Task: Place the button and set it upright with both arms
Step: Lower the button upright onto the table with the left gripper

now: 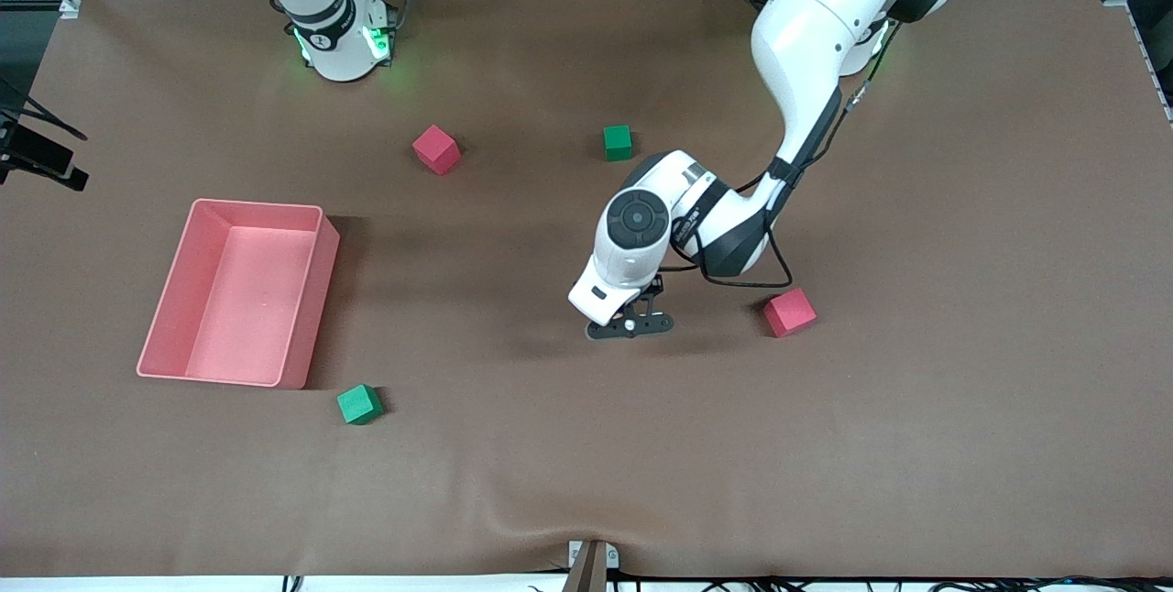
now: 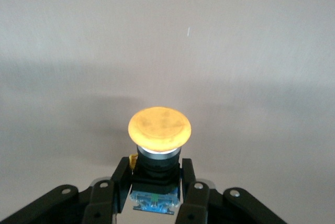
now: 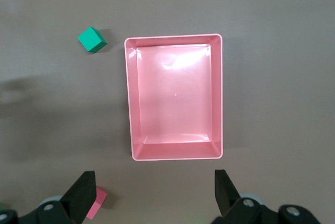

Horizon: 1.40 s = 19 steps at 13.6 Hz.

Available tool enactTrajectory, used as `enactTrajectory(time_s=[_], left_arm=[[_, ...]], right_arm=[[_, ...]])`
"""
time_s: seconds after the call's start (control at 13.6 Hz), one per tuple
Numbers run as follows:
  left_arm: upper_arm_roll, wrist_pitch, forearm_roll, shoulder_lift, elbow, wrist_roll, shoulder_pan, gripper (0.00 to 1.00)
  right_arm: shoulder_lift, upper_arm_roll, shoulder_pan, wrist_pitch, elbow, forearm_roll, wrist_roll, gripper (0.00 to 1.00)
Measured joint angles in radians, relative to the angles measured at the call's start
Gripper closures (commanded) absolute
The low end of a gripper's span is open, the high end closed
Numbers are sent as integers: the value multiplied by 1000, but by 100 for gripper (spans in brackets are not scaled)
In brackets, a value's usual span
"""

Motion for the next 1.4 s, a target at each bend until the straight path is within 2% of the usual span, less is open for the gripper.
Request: enactTrajectory(time_s=[0.29,0.81,1.03,1.4], left_arm=[[20,51,323,1,-9,-351,-95,100],[74,44,719,45,-37,-975,-286,100],[110,-11,827,90,-42,-1117,-367,100],[305,-54,879,163,-44,-1217,-571,100]], right_arm=[[0,1,0,0,0,1,0,0],[0,2,0,5,0,1,0,0],[0,2,0,5,0,1,0,0],[0,5,3,3,0,1,0,0]])
